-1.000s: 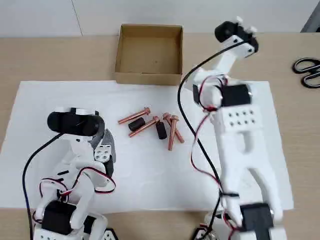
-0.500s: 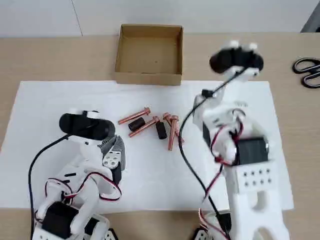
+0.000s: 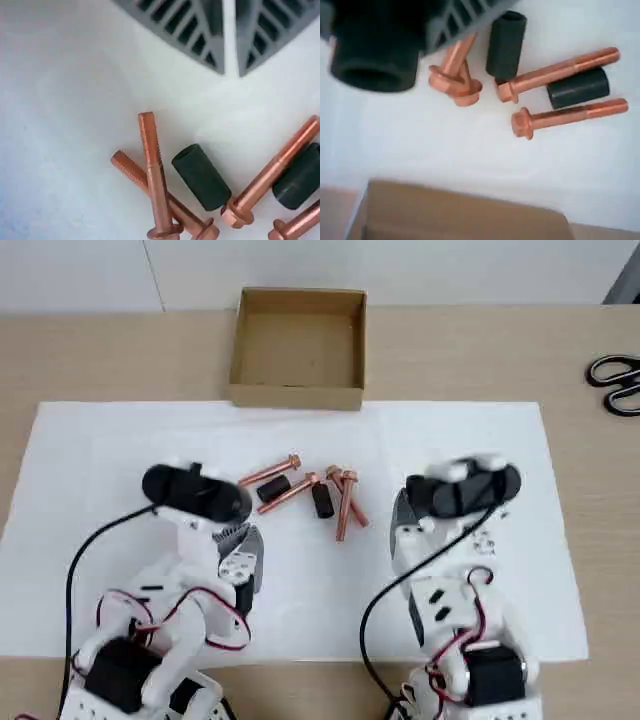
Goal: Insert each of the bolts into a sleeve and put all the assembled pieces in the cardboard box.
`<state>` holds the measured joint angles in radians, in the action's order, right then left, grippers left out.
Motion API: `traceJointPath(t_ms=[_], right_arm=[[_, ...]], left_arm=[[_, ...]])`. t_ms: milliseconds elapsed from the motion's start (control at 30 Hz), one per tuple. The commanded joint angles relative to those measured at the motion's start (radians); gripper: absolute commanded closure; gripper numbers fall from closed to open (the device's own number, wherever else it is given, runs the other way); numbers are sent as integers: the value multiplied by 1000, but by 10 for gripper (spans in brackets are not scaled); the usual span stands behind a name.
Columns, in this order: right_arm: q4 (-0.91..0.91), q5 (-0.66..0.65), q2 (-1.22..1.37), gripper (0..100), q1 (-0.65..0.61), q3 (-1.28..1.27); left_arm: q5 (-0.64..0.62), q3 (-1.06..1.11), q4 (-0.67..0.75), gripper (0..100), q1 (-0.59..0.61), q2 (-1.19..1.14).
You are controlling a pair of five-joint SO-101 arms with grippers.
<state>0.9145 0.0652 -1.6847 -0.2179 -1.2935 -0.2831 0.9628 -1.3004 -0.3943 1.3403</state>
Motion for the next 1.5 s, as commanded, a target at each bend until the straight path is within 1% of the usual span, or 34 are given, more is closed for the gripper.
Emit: traceJointPath(t_ms=[0,67,167,233,300,400,467,500,567,633,867,933,967,1067,1133,1333,1467], right_arm=[[-33,-25,-139,995,27,-74],[-33,-25,-130,995,65,-98],[-71,-23,-125,995,147,-103],[-108,-23,-128,995,208,-106],[-127,-23,-128,995,274,-107],[-120,-23,-128,995,377,-109],[-122,-23,-128,995,444,-129],[-125,-25,-128,995,472,-143],[-125,-23,-128,995,510,-166],[-125,-21,-130,995,524,-181],[-125,-21,-130,995,522,-235],[-127,-21,-130,995,524,-253],[-127,-21,-130,995,526,-261],[-127,-21,-130,995,526,-279],[-127,-21,-130,995,526,-287],[-127,-21,-130,995,526,-285],[-127,-21,-130,995,526,-287]], left_arm=[[0,-222,-75,994,-29,-236],[9,-369,-172,994,-49,-423],[72,-628,-310,994,-48,-704],[127,-809,-373,994,-15,-865],[153,-983,-402,994,44,-1010],[158,-1179,-420,994,140,-1191],[158,-1267,-451,994,149,-1293],[166,-1293,-454,994,146,-1333],[222,-1331,-453,994,120,-1392],[261,-1343,-453,994,81,-1418],[245,-1354,-439,994,-140,-1430],[187,-1351,-399,994,-167,-1435],[137,-1351,-371,994,-166,-1445],[-75,-1353,-305,994,-138,-1513],[-178,-1353,-304,993,-137,-1577],[-190,-1356,-295,993,-183,-1697],[-192,-1408,-253,993,-196,-1737]])
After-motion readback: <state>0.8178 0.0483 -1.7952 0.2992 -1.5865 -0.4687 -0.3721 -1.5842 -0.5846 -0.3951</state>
